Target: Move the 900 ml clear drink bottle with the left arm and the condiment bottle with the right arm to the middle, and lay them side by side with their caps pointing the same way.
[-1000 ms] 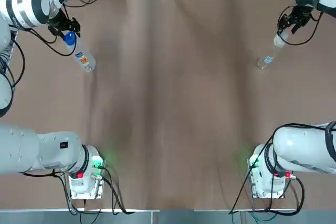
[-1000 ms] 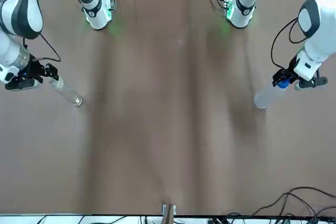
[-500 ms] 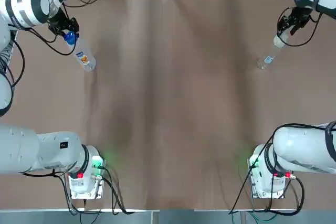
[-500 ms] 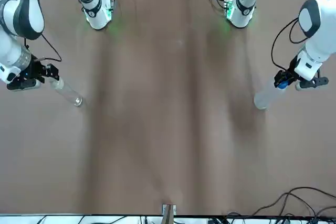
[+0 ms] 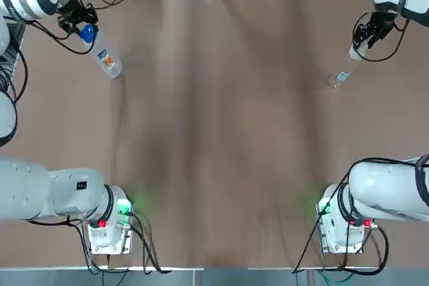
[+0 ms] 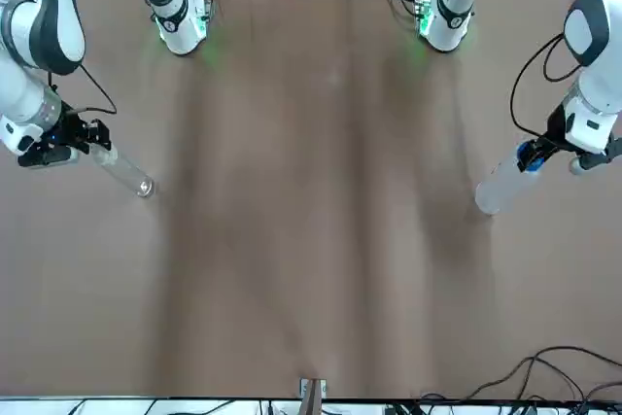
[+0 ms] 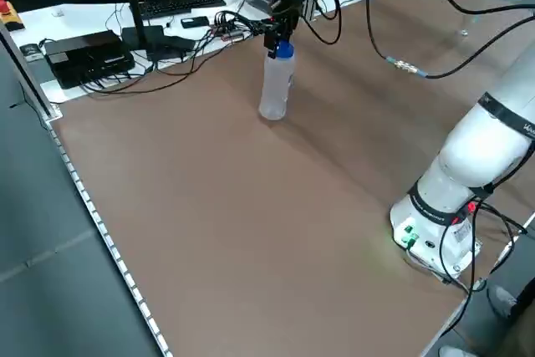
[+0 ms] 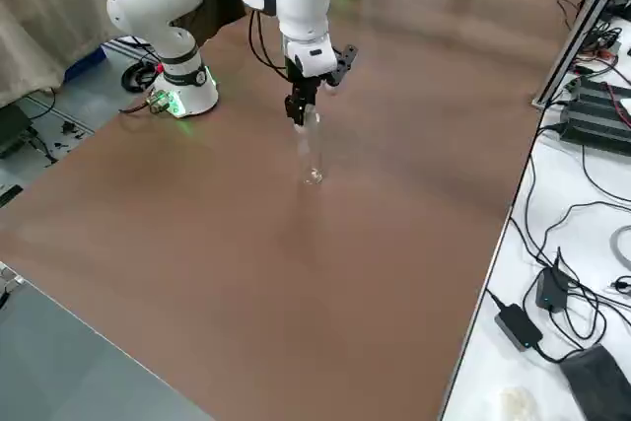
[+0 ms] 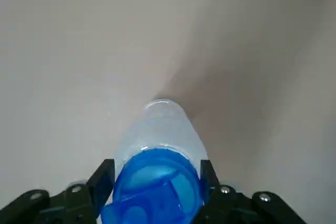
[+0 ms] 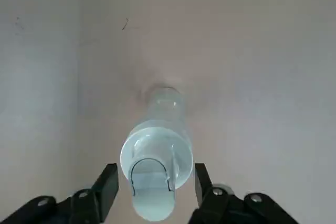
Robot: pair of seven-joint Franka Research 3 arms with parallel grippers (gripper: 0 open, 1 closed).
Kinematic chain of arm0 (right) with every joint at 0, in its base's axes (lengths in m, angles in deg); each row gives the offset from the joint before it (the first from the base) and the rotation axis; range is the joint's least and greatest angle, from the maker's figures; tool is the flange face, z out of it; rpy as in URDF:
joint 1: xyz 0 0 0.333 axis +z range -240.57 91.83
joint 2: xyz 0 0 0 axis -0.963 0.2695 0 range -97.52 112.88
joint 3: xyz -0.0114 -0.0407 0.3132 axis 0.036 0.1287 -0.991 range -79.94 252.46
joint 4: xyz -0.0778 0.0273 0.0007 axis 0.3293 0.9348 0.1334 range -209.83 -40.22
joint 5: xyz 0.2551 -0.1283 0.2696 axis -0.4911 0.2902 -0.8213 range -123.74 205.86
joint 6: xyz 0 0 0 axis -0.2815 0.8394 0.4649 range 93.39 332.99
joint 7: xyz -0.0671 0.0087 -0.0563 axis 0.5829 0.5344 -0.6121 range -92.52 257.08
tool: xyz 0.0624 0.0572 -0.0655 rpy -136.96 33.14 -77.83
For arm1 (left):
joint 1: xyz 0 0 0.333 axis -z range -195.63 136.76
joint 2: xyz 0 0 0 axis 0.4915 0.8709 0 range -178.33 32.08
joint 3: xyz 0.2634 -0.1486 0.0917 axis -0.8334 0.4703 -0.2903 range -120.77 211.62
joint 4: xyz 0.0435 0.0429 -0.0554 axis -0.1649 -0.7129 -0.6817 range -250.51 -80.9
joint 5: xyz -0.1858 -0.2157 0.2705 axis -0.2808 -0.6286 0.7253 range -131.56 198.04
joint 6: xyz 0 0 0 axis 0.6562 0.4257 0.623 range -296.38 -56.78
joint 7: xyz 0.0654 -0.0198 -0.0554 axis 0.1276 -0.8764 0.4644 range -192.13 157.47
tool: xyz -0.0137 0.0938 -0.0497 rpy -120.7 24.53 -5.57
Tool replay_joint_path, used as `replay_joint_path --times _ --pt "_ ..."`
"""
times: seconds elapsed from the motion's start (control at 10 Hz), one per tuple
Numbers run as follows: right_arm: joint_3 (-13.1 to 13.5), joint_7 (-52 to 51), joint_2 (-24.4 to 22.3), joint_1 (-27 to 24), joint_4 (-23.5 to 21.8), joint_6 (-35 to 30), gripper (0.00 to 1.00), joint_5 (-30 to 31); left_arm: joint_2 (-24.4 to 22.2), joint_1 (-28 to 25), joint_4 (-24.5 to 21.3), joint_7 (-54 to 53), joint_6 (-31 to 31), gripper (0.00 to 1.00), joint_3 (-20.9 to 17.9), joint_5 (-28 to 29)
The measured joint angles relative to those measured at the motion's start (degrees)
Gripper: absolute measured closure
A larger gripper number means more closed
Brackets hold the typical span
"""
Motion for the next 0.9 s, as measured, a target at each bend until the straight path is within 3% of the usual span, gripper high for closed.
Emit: replay_joint_path --times 0.2,0.4,0.9 --pt "0.0 0.0 0.0 0.1 0.0 0.0 0.46 0.0 0.6 0.1 0.9 12.4 0.0 0.29 0.1 -0.1" --pt "0.0 0.0 0.0 0.0 0.0 0.1 0.67 0.1 1.9 0.3 2.1 23.7 0.0 0.29 0.2 -0.1" --pt "-0.2 2.0 0.0 2.2 0.0 0.2 0.67 0.0 6.1 5.6 7.8 47.4 0.1 0.29 1.8 -0.1"
